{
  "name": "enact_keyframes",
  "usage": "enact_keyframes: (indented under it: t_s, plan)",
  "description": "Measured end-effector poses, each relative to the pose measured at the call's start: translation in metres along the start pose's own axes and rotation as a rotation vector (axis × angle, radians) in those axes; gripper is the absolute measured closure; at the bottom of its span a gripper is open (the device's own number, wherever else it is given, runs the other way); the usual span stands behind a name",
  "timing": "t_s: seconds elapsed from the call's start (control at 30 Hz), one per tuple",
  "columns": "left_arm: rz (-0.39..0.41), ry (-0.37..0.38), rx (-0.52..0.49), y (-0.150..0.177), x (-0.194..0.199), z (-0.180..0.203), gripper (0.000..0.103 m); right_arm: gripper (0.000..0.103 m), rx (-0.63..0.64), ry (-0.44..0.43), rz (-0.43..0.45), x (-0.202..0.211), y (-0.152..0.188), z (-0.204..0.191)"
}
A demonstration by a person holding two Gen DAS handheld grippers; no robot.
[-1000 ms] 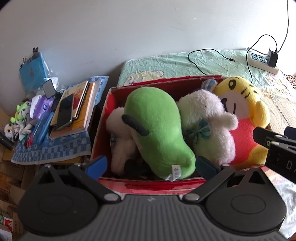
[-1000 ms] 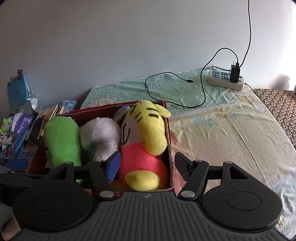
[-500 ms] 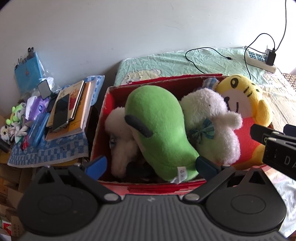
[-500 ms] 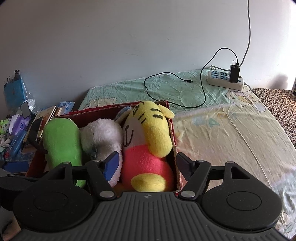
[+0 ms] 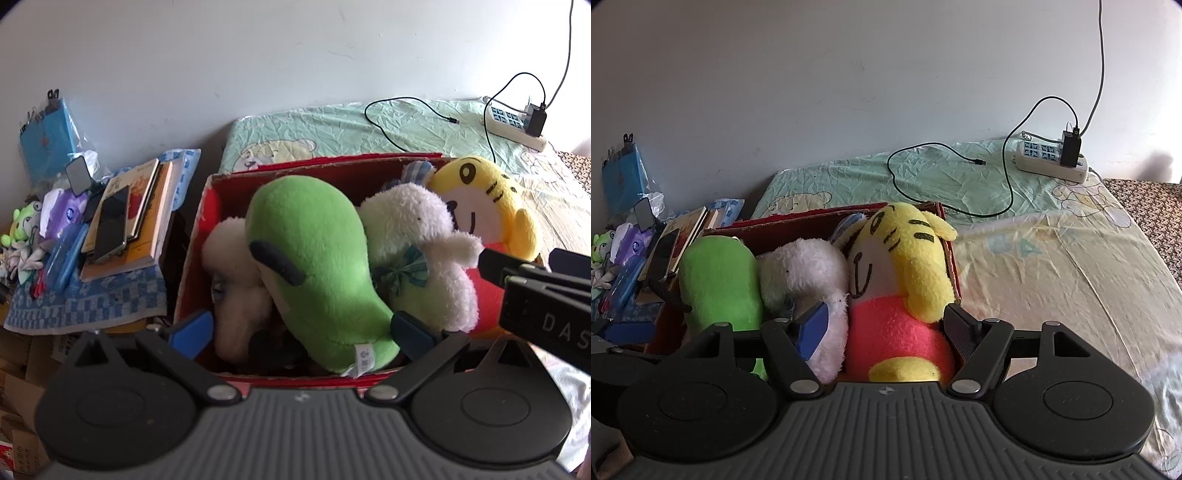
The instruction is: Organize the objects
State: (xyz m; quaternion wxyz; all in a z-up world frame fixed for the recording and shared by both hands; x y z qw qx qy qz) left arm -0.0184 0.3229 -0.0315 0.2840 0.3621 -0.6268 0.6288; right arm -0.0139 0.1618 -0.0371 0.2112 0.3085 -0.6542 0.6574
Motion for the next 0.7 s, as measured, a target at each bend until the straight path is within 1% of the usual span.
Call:
enact_keyframes:
  t_s: [0.4, 0.57, 0.7]
  plan:
    - [-0.016, 0.008, 0.005, 0.0002, -0.0053, 0.0017, 0.000, 0.031, -0.005, -0.009, -0.011, -0.0051, 0.0004, 0.0000]
    - [-0.007, 0.014, 0.003, 0.0008, -0.0054, 0.0032, 0.000, 0.031, -0.009, -0.012, -0.009, -0.0047, -0.0001, -0.0002]
    - [0.015, 0.016, 0.021, -0.0004, -0.0021, 0.0018, 0.001, 0.031, -0.015, -0.014, -0.003, -0.0034, -0.0002, 0.0004]
Point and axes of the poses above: each gripper's, at about its wrist camera, not at the fingertips, and x roughly against the way its jaws point, z to its right, y to its underside, the point moved 9 cm from there along -x, roughly the way its jaws point, and after that the axes turned 8 degrees about x, right-handed, at the moved point
